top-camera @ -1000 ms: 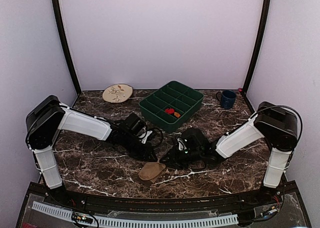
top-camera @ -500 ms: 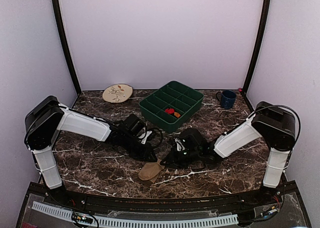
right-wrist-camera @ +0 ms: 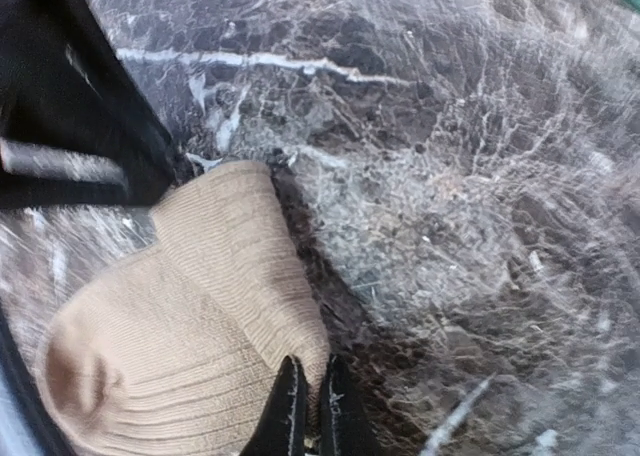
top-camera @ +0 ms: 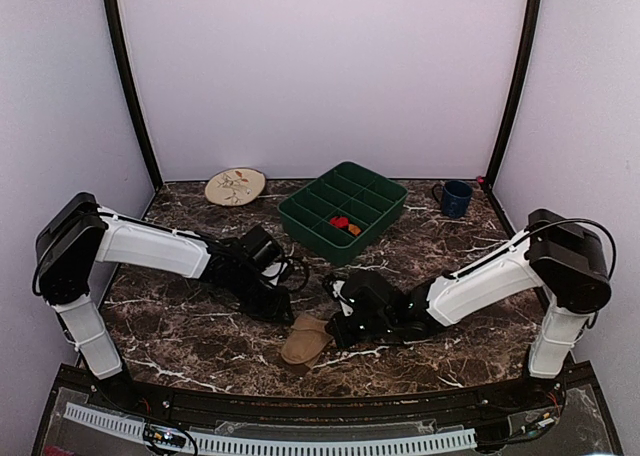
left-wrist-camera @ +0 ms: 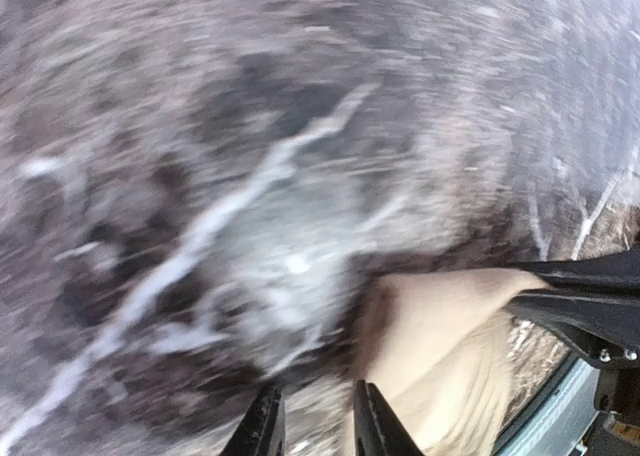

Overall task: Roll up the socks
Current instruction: Roll the sock at the center of the board.

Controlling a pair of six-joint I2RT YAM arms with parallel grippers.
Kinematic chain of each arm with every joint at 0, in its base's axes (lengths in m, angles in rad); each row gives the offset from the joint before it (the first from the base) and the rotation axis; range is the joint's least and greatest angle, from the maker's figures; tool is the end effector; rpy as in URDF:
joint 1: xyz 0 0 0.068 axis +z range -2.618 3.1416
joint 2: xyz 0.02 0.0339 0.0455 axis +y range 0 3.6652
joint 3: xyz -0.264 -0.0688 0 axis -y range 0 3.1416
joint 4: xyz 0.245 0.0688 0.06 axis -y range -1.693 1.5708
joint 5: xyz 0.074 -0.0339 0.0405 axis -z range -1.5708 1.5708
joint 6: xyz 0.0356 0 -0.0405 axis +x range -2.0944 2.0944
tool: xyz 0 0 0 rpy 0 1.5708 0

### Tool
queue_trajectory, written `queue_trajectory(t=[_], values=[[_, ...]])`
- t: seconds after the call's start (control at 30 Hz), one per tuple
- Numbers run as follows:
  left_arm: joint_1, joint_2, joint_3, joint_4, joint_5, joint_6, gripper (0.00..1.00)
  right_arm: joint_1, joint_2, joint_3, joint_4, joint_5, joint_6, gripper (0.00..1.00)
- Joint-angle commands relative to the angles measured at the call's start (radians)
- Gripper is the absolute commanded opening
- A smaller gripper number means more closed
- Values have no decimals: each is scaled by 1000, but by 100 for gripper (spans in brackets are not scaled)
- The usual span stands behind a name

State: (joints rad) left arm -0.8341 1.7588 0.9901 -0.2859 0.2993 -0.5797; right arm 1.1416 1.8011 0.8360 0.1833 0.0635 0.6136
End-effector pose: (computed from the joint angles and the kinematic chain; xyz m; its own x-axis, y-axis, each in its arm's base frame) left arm 0.2210 -0.2592 0.1517 -0.9301 0.2463 -0.2725 0.3539 0.7998 -0.4849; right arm 0.1464 0.3144 0.1261 -0.7515 -0.2611 -0.6059 -0.5578 0.7419 0.3721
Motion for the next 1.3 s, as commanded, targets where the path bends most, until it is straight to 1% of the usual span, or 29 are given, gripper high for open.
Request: queue_trajectory(t=[0.0,0.2,0.37,0.5,0.63,0.83,1.03,1.17,1.27], values=[[22,-63,-4,-121,-46,-26,28,80,-19,7,-68,272,-211,0],[26,-87,47,-162,-51,-28,29,191,12,18,-43,456,-366,0],[27,-79,133,-212,-43,-10,29,309,55,22,-12,635,-478,0],[27,-69,177,-217,-14,0,29,378,104,13,14,744,-510,0],[29,-53,196,-209,41,22,29,430,139,18,16,812,-526,0],[28,-36,199,-183,152,49,29,466,198,33,16,900,-561,0],[25,-13,218,-212,206,88,29,504,254,42,27,987,-610,0],[21,0,237,-244,221,113,29,503,287,66,27,1019,-651,0],[22,-4,254,-278,169,129,29,495,360,123,-6,1038,-672,0]])
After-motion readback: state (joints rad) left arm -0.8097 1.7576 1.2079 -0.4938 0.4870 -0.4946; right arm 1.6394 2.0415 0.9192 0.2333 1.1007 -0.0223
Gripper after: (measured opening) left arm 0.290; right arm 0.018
